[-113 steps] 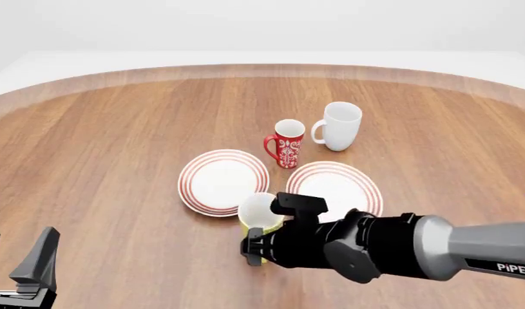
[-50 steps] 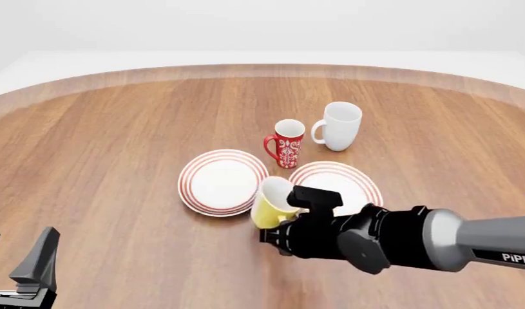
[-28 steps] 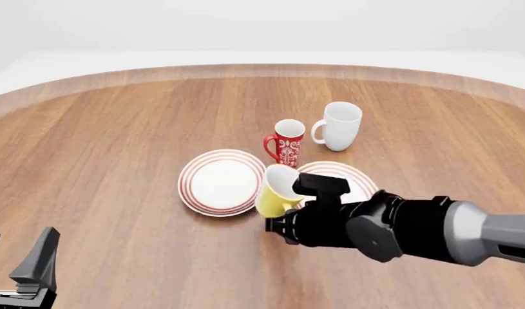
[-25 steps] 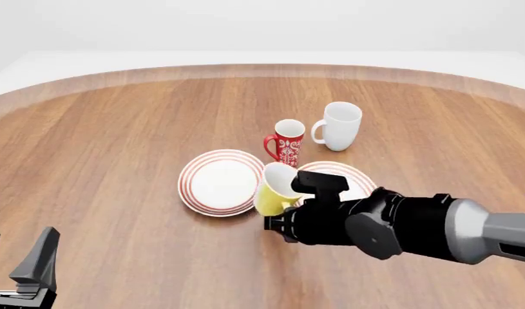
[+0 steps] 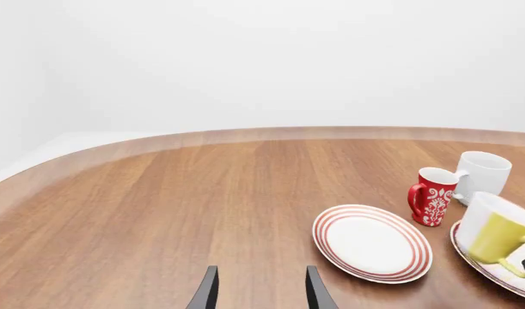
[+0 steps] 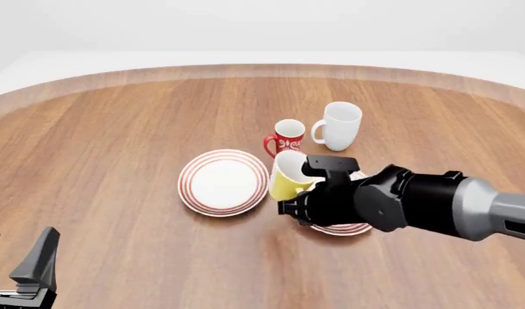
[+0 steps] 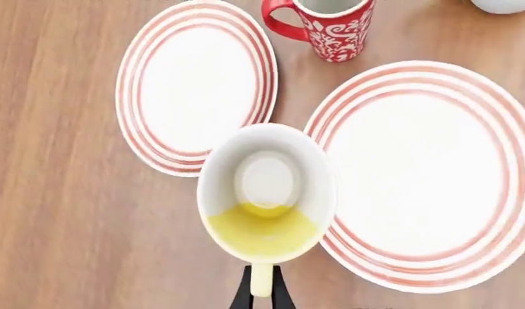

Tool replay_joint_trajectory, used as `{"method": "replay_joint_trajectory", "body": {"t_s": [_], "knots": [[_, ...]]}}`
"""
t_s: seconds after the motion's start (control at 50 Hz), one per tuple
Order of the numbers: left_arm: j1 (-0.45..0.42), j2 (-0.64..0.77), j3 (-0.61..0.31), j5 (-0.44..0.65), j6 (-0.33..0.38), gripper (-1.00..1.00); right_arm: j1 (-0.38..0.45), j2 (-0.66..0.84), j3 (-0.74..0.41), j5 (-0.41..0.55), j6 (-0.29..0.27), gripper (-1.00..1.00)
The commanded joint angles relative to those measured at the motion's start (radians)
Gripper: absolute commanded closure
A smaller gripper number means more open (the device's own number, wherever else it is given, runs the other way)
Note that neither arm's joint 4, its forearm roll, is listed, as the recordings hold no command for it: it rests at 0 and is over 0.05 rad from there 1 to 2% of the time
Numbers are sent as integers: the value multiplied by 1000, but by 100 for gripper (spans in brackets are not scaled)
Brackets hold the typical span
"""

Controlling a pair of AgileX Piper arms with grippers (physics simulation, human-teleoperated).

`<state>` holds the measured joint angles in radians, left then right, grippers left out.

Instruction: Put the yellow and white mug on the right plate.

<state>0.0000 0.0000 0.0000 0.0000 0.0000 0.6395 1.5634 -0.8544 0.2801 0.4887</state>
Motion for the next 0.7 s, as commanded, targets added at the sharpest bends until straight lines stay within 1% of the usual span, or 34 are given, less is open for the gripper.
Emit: {"method": "replay_joint_trajectory", "body": {"t_s": [0.02,0.28,0.48,0.56,0.66,0.7], "knots": [[0,0,0,0,0,-100,-84,1,3,27,-61,100],[0,0,0,0,0,-100,-183,-42,26,56,-129,100],[0,0,0,0,0,-100,-205,5,31,27,-157,100],[0,0,0,0,0,-100,-240,13,27,18,-215,100],[0,0,0,0,0,-100,-247,22,33,-2,-217,100],[0,0,0,0,0,-100,-257,21,33,-4,-232,100]]}}
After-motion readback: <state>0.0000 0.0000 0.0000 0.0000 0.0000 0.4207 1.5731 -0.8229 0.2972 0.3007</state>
